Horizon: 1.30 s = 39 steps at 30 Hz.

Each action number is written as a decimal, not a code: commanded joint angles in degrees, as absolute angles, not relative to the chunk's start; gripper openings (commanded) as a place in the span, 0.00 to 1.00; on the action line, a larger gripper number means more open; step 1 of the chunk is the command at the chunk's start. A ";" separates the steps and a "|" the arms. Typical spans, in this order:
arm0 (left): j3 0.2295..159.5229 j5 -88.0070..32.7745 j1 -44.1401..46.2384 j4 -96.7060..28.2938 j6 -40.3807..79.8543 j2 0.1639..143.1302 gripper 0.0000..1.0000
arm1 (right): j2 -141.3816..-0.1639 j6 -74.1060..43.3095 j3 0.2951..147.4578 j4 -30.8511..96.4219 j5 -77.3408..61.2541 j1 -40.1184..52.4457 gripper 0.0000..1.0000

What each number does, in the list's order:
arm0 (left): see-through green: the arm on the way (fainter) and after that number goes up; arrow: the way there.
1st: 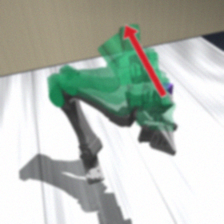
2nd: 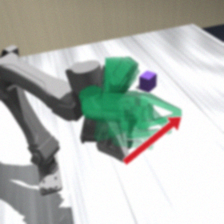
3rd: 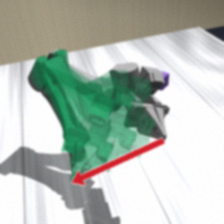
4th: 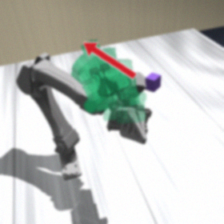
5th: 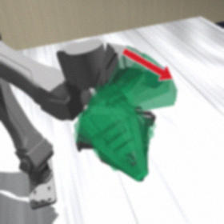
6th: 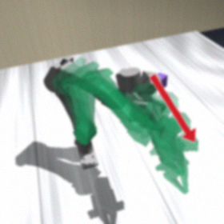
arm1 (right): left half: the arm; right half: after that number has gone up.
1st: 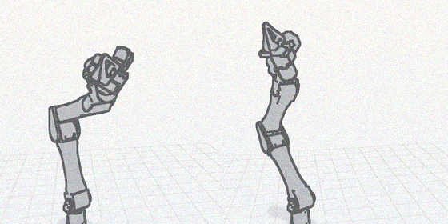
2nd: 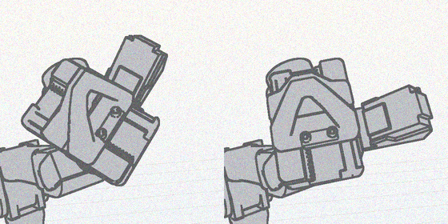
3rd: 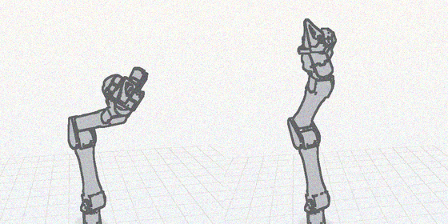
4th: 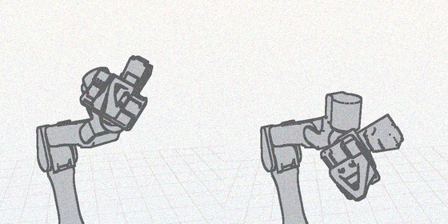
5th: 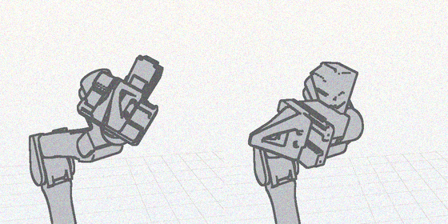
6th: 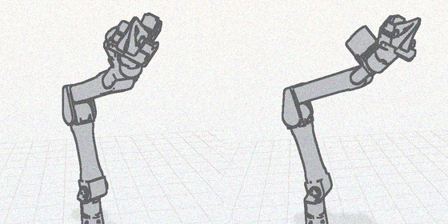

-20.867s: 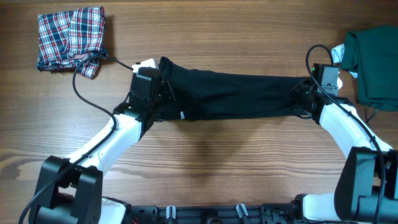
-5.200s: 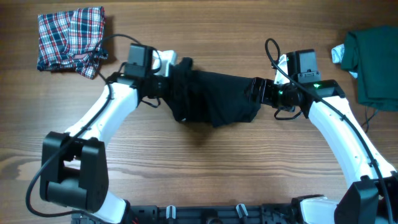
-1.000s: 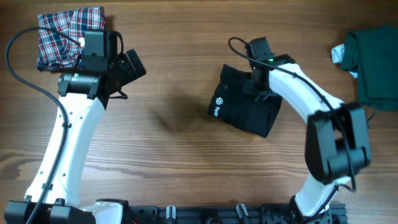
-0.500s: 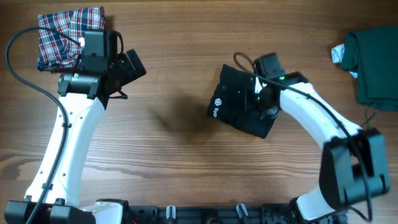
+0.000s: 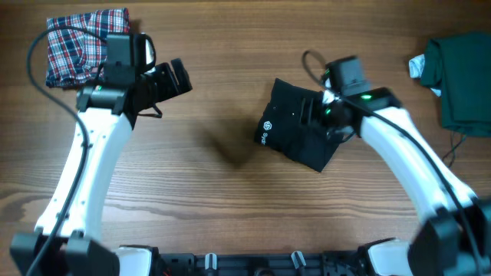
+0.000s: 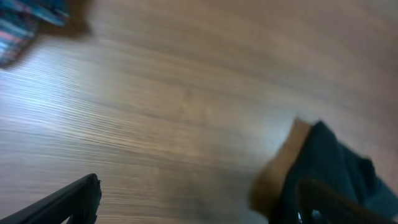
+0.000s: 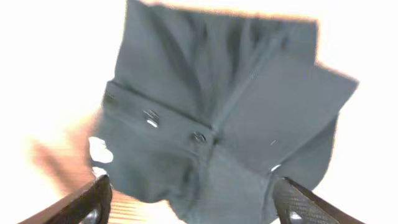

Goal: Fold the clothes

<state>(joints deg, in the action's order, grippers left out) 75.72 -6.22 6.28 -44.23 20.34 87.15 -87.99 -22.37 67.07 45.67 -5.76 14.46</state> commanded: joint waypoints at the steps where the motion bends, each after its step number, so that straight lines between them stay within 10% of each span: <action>1: 75.66 -19.84 6.15 -43.44 15.49 94.61 1.00 | -81.65 -20.95 69.93 47.94 -4.95 12.53 0.99; 8: 75.66 -42.52 9.61 -37.87 6.17 108.81 1.00 | -74.91 -20.47 69.93 50.96 -4.99 10.26 1.00; 39: 81.06 -45.93 22.61 -31.24 -4.45 125.62 1.00 | -71.96 -19.51 70.19 56.47 -13.58 10.20 1.00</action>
<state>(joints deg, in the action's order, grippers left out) 80.49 -46.61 20.78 -29.19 -2.28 123.17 -73.17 -20.25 69.43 56.23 -12.47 10.44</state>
